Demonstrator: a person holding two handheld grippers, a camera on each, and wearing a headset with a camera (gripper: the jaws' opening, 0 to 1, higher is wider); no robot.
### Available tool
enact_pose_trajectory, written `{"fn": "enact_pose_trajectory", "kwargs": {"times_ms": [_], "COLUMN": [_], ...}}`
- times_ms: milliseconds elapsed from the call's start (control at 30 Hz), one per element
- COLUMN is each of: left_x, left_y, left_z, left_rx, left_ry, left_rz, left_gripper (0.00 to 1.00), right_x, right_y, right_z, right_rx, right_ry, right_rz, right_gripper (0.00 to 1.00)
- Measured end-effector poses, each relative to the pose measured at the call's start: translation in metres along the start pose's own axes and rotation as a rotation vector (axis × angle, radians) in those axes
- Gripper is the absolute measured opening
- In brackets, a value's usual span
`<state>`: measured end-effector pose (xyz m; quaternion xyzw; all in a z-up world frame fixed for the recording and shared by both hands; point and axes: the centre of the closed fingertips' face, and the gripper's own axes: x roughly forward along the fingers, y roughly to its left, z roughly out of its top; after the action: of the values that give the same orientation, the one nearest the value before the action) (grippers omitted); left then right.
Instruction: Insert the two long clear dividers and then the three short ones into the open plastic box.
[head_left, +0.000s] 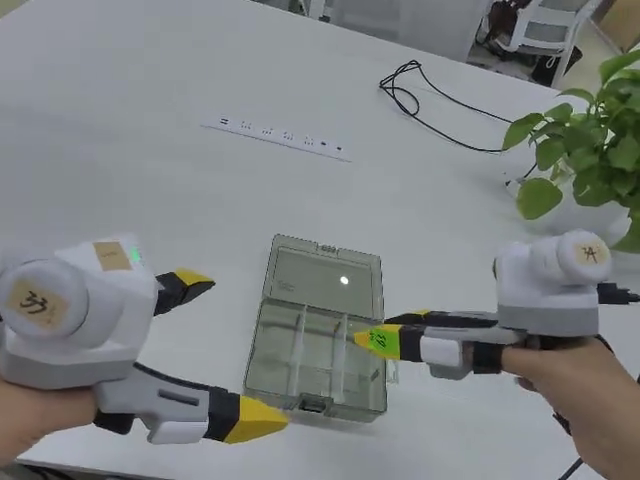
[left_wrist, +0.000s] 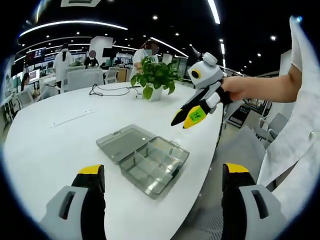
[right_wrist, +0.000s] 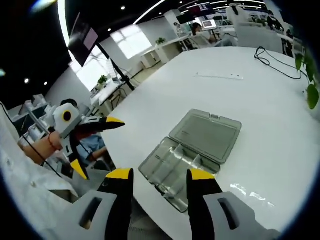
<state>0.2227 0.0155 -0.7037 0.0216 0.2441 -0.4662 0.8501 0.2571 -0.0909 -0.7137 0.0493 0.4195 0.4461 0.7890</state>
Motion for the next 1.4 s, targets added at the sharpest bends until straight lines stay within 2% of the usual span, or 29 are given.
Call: {"fn": "enact_pose_trajectory", "kwargs": {"times_ms": [33,100,133,233,300,433,767,933,967,1000,1100,1167,1400], "left_x": [0.0,0.0,0.0,-0.002,-0.002,-0.004,0.001,0.006,0.007,0.009,0.013,0.015,0.019], "left_y": [0.0,0.002,0.002,0.002,0.004,0.008,0.017,0.021,0.021,0.021,0.022,0.022,0.024], "left_z": [-0.001,-0.004,-0.004,-0.005,-0.008,-0.013,-0.009,-0.008,-0.007,-0.007,-0.006,-0.005,-0.004], "left_rx": [-0.001,-0.003,-0.005,-0.009,-0.011,-0.017,-0.026,-0.031,-0.033,-0.037,-0.047,-0.052,-0.059], "left_ry": [0.002,0.012,0.01,0.008,0.015,0.031,0.034,0.035,0.034,0.032,0.027,0.023,0.025], "left_rz": [0.002,0.004,0.003,-0.006,-0.014,-0.026,-0.058,-0.068,-0.07,-0.073,-0.075,-0.078,-0.09], "left_gripper": [1.0,1.0,1.0,1.0,1.0,1.0,1.0,1.0,1.0,1.0,1.0,1.0,1.0], "right_x": [-0.003,-0.007,-0.009,-0.012,-0.014,-0.016,-0.014,-0.007,-0.005,-0.003,0.003,0.006,0.013], "right_y": [-0.002,-0.007,-0.01,-0.015,-0.027,-0.039,-0.084,-0.106,-0.109,-0.114,-0.125,-0.129,-0.141], "right_z": [-0.002,-0.006,-0.007,-0.015,-0.022,-0.027,-0.051,-0.067,-0.068,-0.068,-0.072,-0.077,-0.09], "right_rx": [-0.05,-0.088,-0.141,-0.178,-0.236,-0.305,-0.523,-0.576,-0.581,-0.622,-0.619,-0.672,-0.745], "right_ry": [0.011,0.028,0.03,0.067,0.097,0.134,0.315,0.403,0.406,0.412,0.428,0.466,0.553], "right_rz": [0.005,-0.003,-0.003,0.005,-0.01,-0.012,-0.05,-0.055,-0.058,-0.059,-0.066,-0.054,-0.053], "right_gripper": [0.45,0.48,0.49,0.51,0.54,0.56,0.57,0.52,0.51,0.51,0.5,0.48,0.46]}}
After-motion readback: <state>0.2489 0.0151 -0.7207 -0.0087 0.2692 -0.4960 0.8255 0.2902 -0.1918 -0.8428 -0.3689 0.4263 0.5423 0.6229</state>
